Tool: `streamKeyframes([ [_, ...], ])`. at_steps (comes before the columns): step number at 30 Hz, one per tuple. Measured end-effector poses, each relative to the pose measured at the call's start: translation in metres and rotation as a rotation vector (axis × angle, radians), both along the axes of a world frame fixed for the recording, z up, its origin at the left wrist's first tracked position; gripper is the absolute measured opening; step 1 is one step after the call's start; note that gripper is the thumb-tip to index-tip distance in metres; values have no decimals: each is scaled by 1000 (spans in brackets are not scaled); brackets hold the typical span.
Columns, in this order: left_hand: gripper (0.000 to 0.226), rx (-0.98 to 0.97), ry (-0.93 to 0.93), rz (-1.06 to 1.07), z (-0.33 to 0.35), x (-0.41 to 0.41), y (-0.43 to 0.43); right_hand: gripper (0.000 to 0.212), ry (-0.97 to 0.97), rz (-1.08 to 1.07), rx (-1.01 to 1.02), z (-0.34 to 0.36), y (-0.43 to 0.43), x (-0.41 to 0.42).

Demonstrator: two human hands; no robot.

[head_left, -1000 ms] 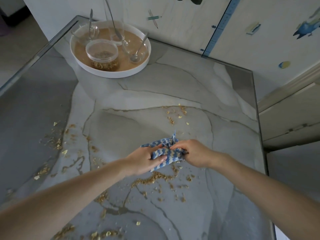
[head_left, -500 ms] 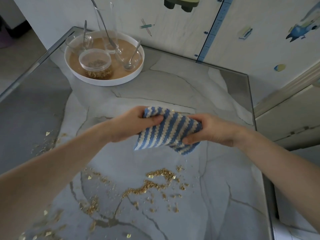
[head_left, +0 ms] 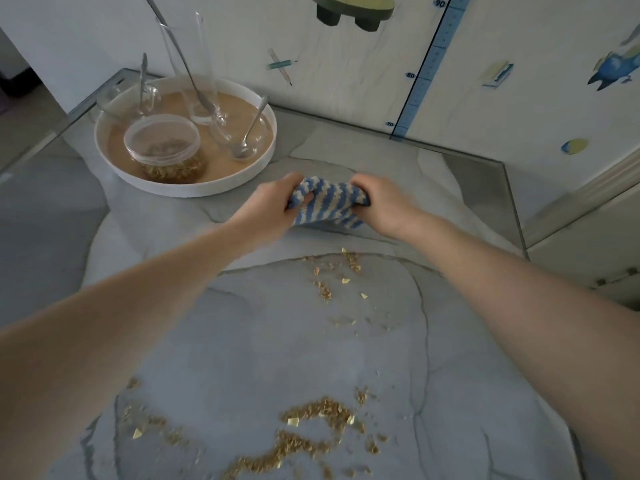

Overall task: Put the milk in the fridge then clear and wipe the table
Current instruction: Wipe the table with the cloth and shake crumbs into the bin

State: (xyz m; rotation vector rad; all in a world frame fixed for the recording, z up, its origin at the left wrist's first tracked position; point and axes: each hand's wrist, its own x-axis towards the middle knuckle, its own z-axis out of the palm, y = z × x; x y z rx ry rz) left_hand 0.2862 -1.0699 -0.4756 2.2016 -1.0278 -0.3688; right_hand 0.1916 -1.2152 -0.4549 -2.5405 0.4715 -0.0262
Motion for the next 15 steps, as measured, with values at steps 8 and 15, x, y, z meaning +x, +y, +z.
streamKeyframes([
  [8,39,224,26,-82,-41,-25,-4,57,313,45,22,-56,-3,-15],
  [15,49,379,53,-206,-29,-60,26,57,419,125,57,-54,21,-70],
])
